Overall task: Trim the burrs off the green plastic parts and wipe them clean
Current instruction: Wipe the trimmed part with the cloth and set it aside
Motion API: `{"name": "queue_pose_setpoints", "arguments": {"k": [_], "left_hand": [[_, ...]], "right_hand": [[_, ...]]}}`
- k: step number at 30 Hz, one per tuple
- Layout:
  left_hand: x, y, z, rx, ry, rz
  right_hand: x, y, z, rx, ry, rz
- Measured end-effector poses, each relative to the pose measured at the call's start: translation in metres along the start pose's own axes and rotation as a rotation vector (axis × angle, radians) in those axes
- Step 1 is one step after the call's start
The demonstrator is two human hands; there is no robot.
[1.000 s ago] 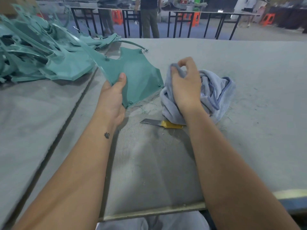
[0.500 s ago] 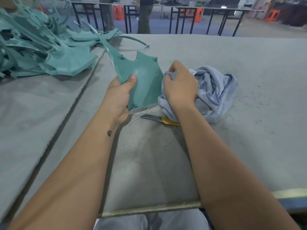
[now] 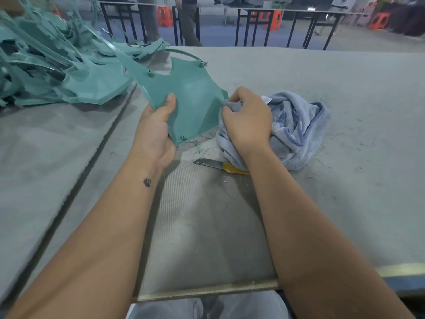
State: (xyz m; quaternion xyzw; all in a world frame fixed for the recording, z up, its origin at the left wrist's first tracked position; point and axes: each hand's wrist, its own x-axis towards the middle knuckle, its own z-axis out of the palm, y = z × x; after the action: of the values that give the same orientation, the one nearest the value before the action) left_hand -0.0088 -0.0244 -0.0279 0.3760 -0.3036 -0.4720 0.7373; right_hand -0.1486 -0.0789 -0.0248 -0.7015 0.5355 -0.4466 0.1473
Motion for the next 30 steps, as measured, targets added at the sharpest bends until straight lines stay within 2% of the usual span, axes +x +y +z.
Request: {"name": "queue_pose_setpoints", "arguments": {"k": [4,8,11,16,18,23,27,30], "left_hand": [[-0.001,-0.003,0.005,-0.037,-0.035,0.014],[-0.002,-0.003,0.006,-0.095,0.012,0.013],[-0.003,-0.001,0.004,-0.093,0.032,-0.006],[-0.006,0.0,0.003,-0.079,-0.022,-0.013],[-0.006,0.0,0.004,-0.078,-0.028,-0.016],[-0.006,0.001,0.006,-0.167,0.006,-0.007],[-0.007,0.001,0.006,-0.123,0.025,-0.003],[-0.005,-0.001,0.008,-0.051,0.029,0.01]], "right_hand": [[-0.004,-0.011,0.001,-0.135,-0.165,-0.099],[-0.016,-0.026,0.007,-0.075,-0.355,-0.228],[-0.014,-0.024,0.009,-0.115,-0.338,-0.206],[-0.002,-0.008,0.004,-0.271,-0.124,-0.053],[-0.005,-0.01,0.004,-0.263,-0.158,-0.102],[-0.021,-0.027,0.006,-0.011,-0.392,-0.323],[-0.019,-0.024,0.002,0.142,-0.472,-0.233],[-0.02,-0.026,0.002,0.303,-0.401,-0.186]]}}
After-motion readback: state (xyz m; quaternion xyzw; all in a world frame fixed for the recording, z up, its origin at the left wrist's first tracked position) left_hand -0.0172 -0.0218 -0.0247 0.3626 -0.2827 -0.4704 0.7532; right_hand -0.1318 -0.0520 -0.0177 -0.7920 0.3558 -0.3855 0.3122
